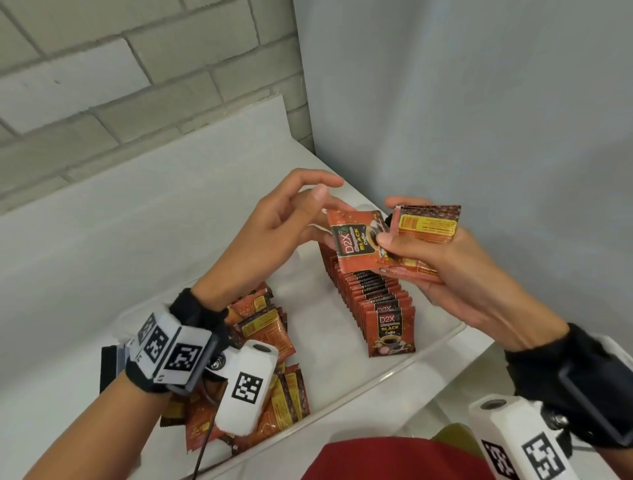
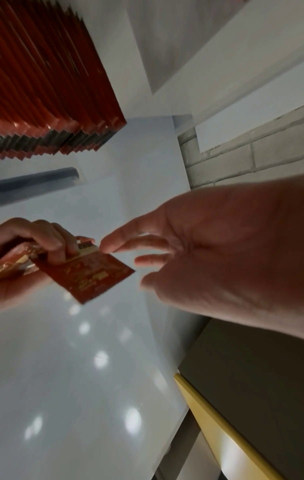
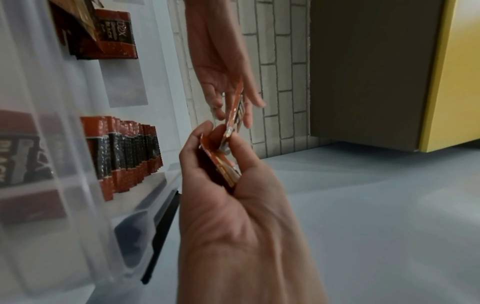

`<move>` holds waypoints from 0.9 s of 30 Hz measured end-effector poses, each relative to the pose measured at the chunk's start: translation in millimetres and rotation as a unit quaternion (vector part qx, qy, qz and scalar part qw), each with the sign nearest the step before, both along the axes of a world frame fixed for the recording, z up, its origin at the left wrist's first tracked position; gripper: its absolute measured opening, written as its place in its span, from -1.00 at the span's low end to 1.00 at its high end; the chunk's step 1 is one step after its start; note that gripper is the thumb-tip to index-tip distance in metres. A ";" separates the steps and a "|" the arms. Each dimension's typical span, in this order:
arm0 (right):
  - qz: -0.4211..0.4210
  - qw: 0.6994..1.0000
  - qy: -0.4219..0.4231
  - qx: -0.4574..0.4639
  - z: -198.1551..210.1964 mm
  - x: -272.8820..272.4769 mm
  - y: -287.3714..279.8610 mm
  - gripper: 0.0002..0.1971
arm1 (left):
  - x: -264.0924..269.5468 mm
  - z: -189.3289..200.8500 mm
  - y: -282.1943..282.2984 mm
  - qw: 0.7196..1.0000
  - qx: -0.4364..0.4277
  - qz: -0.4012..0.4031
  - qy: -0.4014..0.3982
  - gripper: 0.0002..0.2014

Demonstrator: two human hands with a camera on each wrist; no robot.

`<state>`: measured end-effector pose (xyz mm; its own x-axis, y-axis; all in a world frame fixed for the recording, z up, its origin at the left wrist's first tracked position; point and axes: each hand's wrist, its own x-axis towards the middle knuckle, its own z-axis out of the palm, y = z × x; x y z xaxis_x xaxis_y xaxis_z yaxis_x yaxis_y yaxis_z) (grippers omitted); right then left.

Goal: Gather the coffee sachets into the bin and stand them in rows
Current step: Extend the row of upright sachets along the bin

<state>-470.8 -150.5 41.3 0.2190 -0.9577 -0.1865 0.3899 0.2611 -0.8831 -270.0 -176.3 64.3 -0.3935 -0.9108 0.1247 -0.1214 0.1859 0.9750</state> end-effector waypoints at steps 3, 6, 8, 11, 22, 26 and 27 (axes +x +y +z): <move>-0.037 0.999 0.015 -0.012 -1.3 2.2 2.0 -0.50 | -0.5 3.6 2.6 0.999 0.021 -0.017 -0.021 -0.61; -0.055 0.998 0.027 -0.031 -3.0 4.1 5.3 -0.48 | -1.3 5.1 4.8 0.999 0.022 -0.009 -0.037 -0.56; -0.074 0.996 0.014 -0.038 -3.8 4.8 6.6 -0.51 | 0.1 8.8 5.4 0.999 0.005 -0.007 -0.046 -0.67; -0.125 0.991 -0.027 -0.038 -7.9 6.4 5.0 -0.56 | 5.5 13.0 5.1 0.992 -0.027 -0.092 -0.087 -0.76; -0.152 0.985 0.000 -0.082 -17.0 11.9 4.6 -0.53 | -35.2 -44.0 8.9 0.809 -0.191 -0.432 -0.349 -0.79; -0.148 0.984 0.023 -0.094 -18.1 11.9 5.1 -0.50 | -42.6 -61.2 11.3 0.791 -0.231 -0.435 -0.362 -0.81; -0.149 0.984 0.022 -0.094 -18.6 11.7 5.0 -0.48 | -42.5 -62.4 12.0 0.789 -0.254 -0.424 -0.365 -0.83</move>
